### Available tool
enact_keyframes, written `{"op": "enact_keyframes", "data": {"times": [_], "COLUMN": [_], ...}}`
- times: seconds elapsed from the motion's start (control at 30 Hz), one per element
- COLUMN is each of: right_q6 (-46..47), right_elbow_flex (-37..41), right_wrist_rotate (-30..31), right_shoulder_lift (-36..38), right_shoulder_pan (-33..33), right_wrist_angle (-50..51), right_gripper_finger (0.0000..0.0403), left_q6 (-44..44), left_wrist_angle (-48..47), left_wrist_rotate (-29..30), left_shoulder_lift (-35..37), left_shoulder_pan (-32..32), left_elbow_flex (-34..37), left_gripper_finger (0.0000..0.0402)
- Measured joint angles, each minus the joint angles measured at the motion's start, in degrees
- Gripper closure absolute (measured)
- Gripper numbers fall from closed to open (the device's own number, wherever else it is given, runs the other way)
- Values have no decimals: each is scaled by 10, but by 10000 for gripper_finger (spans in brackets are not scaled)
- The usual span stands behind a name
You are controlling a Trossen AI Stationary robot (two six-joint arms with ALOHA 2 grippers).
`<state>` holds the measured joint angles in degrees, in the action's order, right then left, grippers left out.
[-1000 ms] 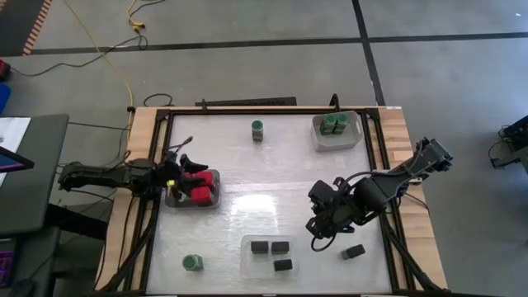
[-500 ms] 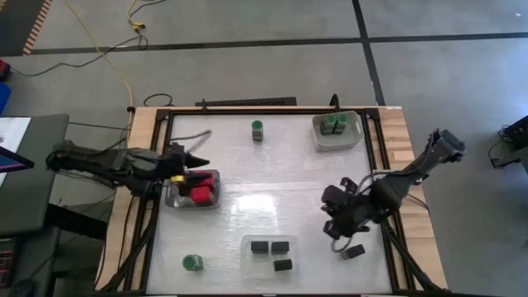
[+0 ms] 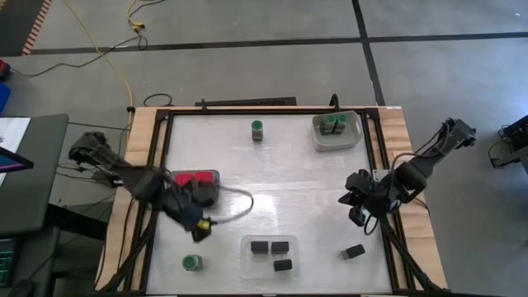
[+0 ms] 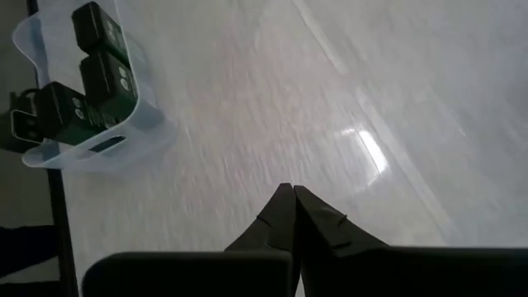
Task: Sort spices by type
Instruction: Put the bottom green seasoning bottle into the grey bin
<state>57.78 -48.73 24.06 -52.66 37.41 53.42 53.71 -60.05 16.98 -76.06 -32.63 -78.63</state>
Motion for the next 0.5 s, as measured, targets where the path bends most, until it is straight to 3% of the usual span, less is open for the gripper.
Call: {"op": "enact_keyframes", "data": {"times": [0.23,0.5], "right_q6": [-19,-20], "right_elbow_flex": [9,9], "right_wrist_rotate": [0,15], "right_shoulder_lift": [12,12], "right_shoulder_pan": [0,0], "right_wrist_angle": [0,-1], "right_gripper_finger": [373,375], "left_q6": [44,91], "left_wrist_angle": [-63,-66], "left_wrist_rotate": [-1,-3], "left_shoulder_lift": [-97,-161], "left_shoulder_pan": [-117,-189], "left_elbow_flex": [-106,-120], "left_gripper_finger": [121,121]}}
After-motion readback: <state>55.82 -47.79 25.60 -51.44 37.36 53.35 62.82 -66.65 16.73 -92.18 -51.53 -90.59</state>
